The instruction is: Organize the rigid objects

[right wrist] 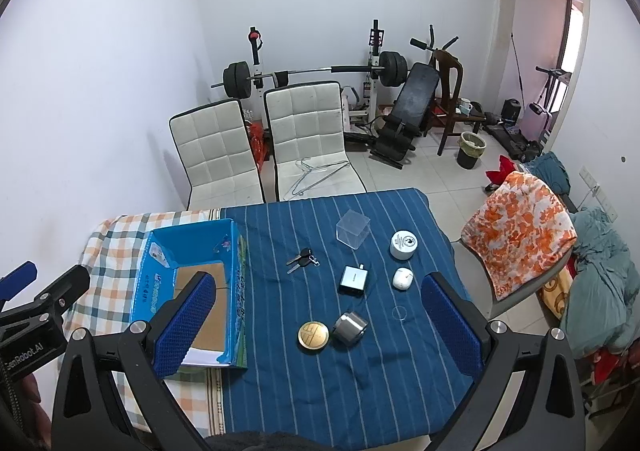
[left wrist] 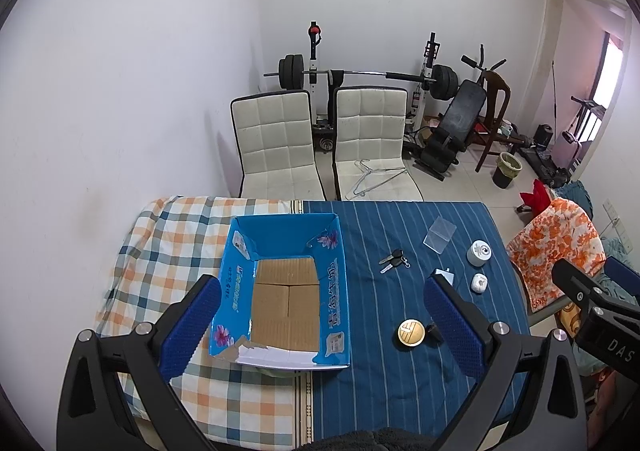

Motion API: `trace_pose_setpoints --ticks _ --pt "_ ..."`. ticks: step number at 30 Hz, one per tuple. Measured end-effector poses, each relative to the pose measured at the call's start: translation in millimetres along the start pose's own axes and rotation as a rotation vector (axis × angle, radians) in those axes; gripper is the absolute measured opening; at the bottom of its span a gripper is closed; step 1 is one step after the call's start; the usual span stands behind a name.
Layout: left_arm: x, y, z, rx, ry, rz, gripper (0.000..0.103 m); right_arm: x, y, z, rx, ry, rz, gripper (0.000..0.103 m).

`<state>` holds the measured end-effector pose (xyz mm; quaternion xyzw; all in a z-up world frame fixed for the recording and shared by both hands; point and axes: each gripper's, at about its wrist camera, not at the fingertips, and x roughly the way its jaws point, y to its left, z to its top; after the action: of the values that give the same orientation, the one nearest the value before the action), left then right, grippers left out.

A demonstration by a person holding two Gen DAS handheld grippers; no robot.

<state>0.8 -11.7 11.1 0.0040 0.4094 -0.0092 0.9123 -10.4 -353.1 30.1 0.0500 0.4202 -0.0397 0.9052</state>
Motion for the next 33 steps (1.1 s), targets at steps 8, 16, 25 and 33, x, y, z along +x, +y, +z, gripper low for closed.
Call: trace_pose_setpoints --ticks 8,16,25,33 --pt "-1.2 0.1 -2.4 -0.001 0.003 -0.005 0.103 0.3 0.6 -0.5 0.002 0.0 0.0 0.103" --pt "-1.5 -0.3 -3.3 0.001 -0.008 -0.011 0.103 -3.6 -0.2 -3.4 0.004 -0.008 0.002 0.103" --pt "0.2 1.0 -7.5 -0.002 0.001 -0.016 0.103 -4.5 -0.6 -5.0 0.008 0.007 0.015 0.103" --pt "3.0 2.0 -11.9 0.002 0.009 -0.027 0.103 -4.5 0.0 -5.9 0.011 0.01 0.013 0.103"
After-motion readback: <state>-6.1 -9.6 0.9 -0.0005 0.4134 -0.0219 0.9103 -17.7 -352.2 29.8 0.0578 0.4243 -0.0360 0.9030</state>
